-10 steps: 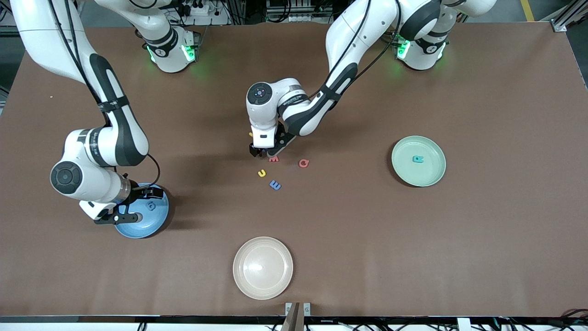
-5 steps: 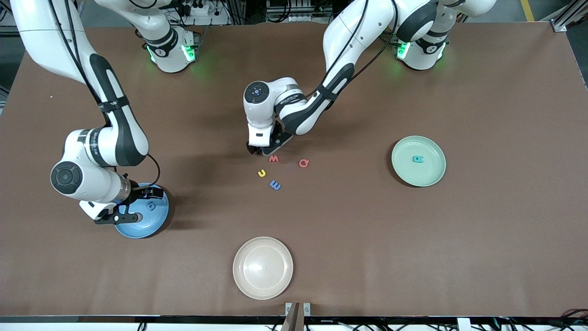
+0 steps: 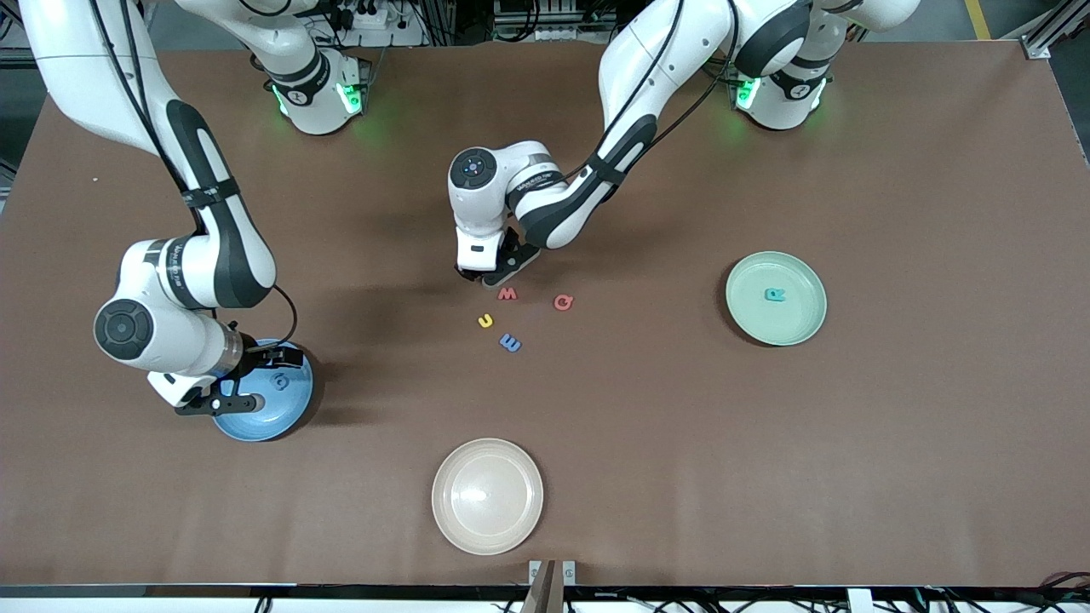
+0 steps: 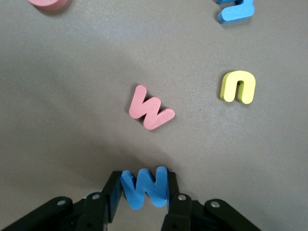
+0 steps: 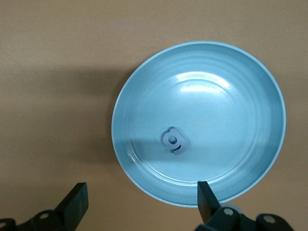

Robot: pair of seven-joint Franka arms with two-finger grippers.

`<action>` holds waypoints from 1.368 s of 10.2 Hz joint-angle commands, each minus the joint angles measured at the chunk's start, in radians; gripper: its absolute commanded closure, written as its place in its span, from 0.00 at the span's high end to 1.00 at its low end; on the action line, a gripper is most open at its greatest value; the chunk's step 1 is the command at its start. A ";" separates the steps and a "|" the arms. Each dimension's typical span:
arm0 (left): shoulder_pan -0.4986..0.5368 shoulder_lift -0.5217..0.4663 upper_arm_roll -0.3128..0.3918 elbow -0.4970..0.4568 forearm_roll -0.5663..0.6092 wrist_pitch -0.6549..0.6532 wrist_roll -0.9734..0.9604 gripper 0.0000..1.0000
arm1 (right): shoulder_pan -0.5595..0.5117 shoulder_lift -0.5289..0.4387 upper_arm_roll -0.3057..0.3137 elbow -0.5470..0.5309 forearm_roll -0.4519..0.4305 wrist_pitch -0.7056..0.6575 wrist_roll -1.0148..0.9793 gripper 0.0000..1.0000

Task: Sort upper and lower case letters into plates
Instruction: 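Drop the g on the blue plate while the left gripper reaches letters, then carry the blue W with the left gripper toward the green plate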

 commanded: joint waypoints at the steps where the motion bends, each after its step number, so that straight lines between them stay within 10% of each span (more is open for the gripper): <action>1: 0.014 0.018 0.002 0.016 -0.071 -0.012 0.084 0.10 | 0.003 0.005 0.005 0.017 -0.006 -0.014 0.023 1.00; 7: 0.261 -0.163 -0.017 0.010 -0.300 -0.425 0.536 0.11 | 0.171 0.002 0.014 0.032 0.004 -0.004 0.199 1.00; 11: 0.377 -0.232 -0.004 -0.035 -0.243 -0.663 0.915 0.13 | 0.432 0.022 0.014 0.030 0.003 0.043 0.330 1.00; 14: 0.514 -0.376 -0.006 -0.240 -0.165 -0.678 1.252 0.14 | 0.558 0.093 0.013 0.023 -0.005 0.176 0.340 1.00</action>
